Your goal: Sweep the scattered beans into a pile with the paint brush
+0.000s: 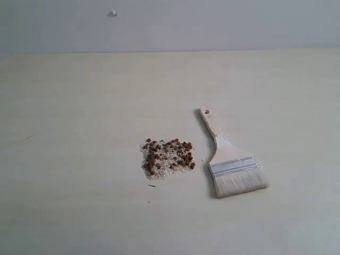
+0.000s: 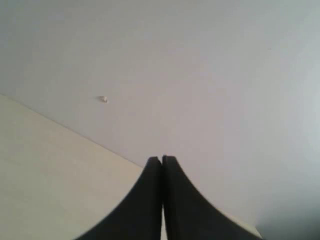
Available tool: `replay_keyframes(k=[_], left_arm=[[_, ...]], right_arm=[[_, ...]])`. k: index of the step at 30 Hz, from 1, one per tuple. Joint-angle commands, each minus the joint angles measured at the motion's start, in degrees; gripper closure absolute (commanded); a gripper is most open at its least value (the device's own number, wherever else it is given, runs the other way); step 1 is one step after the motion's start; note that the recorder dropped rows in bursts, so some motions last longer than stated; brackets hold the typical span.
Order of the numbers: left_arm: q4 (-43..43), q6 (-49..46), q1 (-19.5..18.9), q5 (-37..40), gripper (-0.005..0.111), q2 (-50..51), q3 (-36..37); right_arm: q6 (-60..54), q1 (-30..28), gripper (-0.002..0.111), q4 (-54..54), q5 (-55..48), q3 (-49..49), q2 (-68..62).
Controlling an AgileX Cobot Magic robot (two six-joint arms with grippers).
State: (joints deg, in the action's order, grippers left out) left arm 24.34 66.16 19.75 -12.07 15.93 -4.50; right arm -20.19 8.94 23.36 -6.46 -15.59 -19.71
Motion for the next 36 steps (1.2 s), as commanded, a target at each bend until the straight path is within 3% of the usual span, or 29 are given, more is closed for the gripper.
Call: replay_keyframes(k=[1,11,36], left_arm=[[0.32,0.06,0.18,-0.02,0.107,-0.15,0.30],[0.32,0.06,0.18,-0.02,0.107,-0.15,0.30],[0.32,0.06,0.18,-0.02,0.107,-0.15,0.30]], right_arm=[[-0.65,-3.53,0.108,-0.42,7.48,7.45,6.60],[-0.65,-4.57,0.108,-0.42,8.97,15.59,16.32],[0.40,-4.57,0.108,0.33,4.45,15.59,18.28]])
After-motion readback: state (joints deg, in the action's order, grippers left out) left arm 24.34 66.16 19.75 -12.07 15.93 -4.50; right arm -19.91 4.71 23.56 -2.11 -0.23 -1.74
